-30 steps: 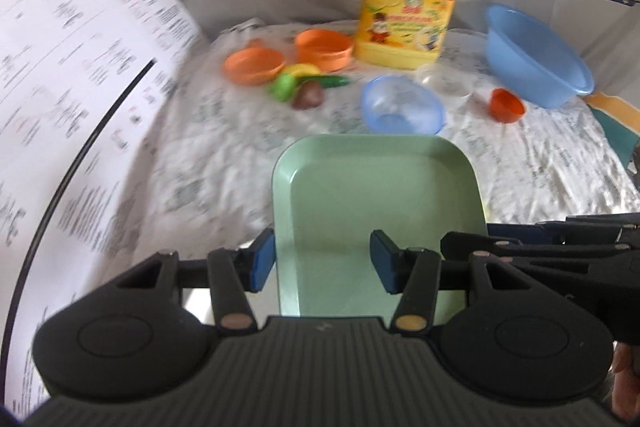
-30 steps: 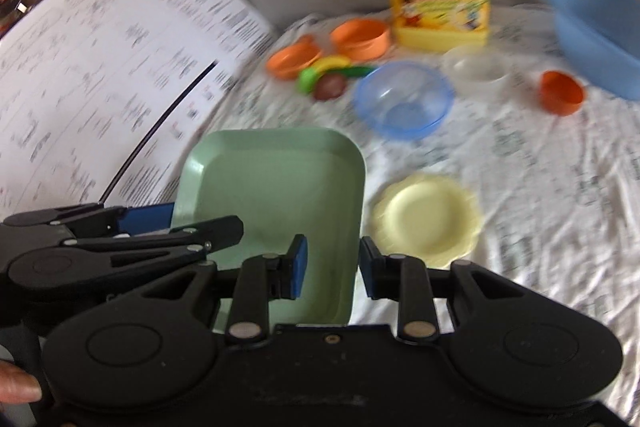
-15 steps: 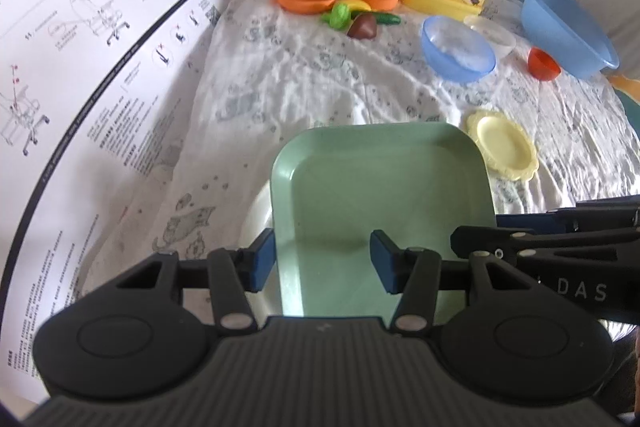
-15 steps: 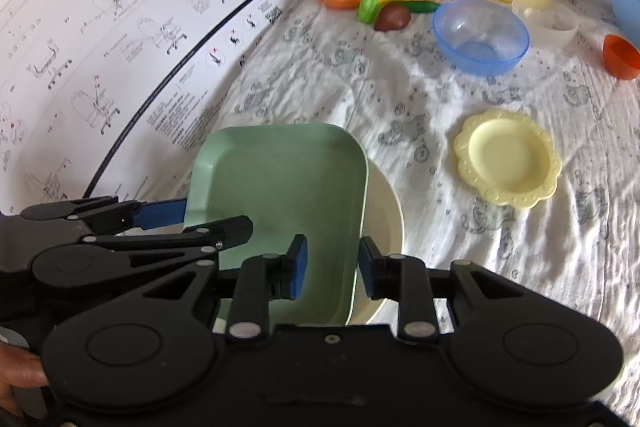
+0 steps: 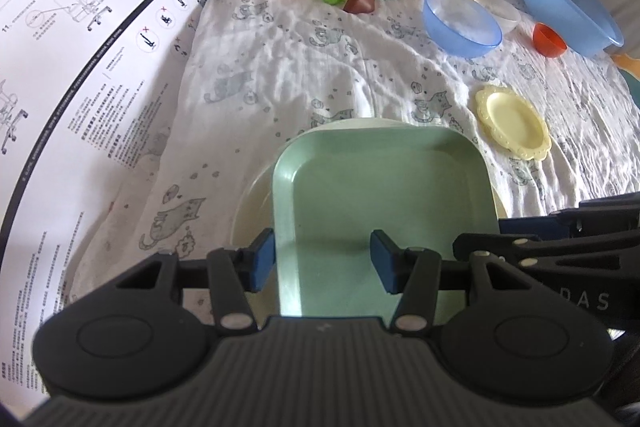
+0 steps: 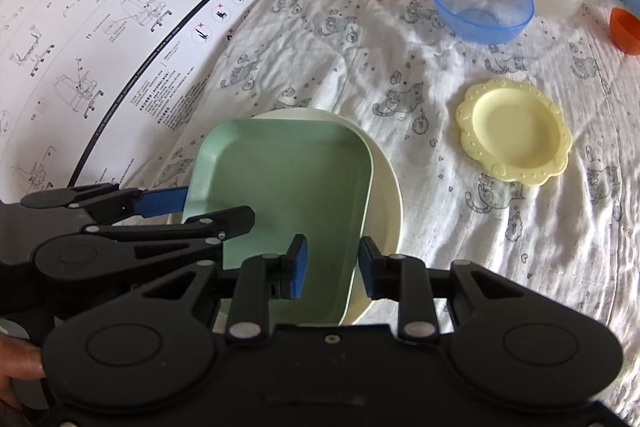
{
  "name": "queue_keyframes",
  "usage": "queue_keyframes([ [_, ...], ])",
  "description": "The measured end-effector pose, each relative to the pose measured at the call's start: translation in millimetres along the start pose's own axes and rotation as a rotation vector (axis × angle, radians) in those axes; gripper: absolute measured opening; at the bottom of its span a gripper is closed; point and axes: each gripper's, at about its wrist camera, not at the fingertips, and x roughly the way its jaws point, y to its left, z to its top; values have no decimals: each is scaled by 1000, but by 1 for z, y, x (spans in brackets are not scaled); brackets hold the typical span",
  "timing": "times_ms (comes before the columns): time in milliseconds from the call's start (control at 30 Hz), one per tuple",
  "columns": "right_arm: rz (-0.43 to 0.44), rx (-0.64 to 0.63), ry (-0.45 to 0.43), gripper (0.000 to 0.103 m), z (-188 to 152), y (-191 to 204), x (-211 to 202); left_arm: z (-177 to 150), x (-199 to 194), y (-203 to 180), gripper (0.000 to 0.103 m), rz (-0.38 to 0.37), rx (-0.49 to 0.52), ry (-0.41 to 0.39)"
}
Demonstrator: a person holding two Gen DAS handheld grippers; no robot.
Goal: Organize plates and bowls
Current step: 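Carry the green plate onto the white plate and open the right tool, then move the right tool to the yellow scalloped plate and grasp its rim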
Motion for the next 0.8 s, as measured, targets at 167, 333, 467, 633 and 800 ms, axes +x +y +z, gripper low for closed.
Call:
queue_keyframes([
  [167, 0, 14, 1, 29, 1, -4, 3, 4, 5, -2, 51, -2, 1, 5],
  [333, 12, 28, -2, 36, 4, -7, 4, 5, 6, -3, 58, -8, -4, 3],
  [467, 20, 26, -35, 52, 6, -7, -2, 8, -5, 2, 82, 51, -23, -52],
  [633, -7, -4, -112, 100, 6, -9, -18, 13, -19, 17, 103, 50, -83, -112],
  [800, -38, -40, -136, 103, 4, -9, -28, 17, -20, 22, 103, 37, -126, -123],
])
